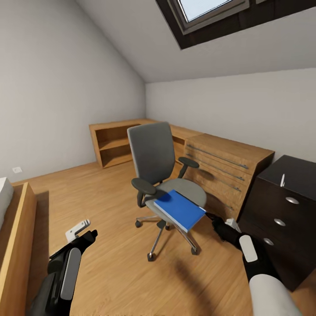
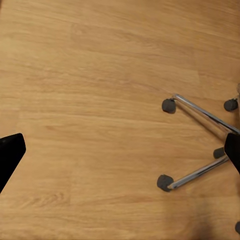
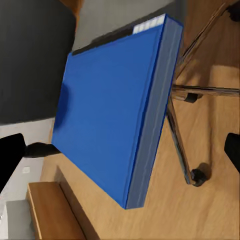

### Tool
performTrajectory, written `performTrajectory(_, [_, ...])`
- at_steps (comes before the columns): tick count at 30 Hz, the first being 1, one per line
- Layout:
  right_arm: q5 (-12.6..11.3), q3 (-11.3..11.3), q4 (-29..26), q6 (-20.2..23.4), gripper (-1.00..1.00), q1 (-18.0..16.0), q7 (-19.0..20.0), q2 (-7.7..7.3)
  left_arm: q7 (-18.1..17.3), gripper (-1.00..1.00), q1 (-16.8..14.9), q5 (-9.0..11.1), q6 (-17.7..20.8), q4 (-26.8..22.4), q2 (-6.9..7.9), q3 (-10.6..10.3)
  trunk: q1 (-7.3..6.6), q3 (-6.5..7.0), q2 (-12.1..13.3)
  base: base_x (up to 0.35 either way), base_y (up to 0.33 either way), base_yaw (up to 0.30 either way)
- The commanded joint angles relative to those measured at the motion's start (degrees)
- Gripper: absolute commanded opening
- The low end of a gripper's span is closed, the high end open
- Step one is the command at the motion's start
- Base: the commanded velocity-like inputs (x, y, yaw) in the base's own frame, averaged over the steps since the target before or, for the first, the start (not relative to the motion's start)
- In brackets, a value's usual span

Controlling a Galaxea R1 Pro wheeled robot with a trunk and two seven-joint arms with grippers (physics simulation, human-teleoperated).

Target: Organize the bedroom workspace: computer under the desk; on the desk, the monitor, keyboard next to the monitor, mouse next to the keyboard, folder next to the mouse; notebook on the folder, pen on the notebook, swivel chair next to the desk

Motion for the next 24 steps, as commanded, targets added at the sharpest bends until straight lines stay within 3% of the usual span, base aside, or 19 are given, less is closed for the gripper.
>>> performTrajectory(1, [-2.19,-0.44,0.59,0.27,1.00,-0.06,0.29,-0.17,0.44,1.00,-0.04,0.61,0.17,-0.08,-0.05,0.05,0.22,-0.24,-0.44,0.000,0.000,0.000])
performTrajectory(5, [-5.85,-0.65,1.76,0.17,1.00,-0.06,0.61,-0.55,0.44,1.00,-0.04,0.66,0.17,-0.05,-0.09,0.05,1.10,-0.96,-2.05,0.000,0.000,0.000])
performTrajectory(9, [-6.52,-0.67,1.90,0.49,1.00,-0.06,0.57,-0.58,0.44,1.00,-0.04,0.62,0.21,-0.06,-0.09,0.05,1.97,-1.68,-3.65,0.000,0.000,0.000])
performTrajectory(13, [-9.47,-0.69,1.87,2.22,1.00,-0.06,0.52,-0.66,0.44,1.00,-0.04,0.65,0.26,-0.04,-0.09,0.05,2.85,-2.40,-5.26,0.000,0.000,0.000])
performTrajectory(24, [-10.52,-0.69,1.93,2.49,1.00,-0.06,0.66,-1.53,0.44,1.00,-0.04,0.69,0.26,-0.04,-0.09,0.05,5.27,-4.37,-9.67,0.000,0.000,0.000])
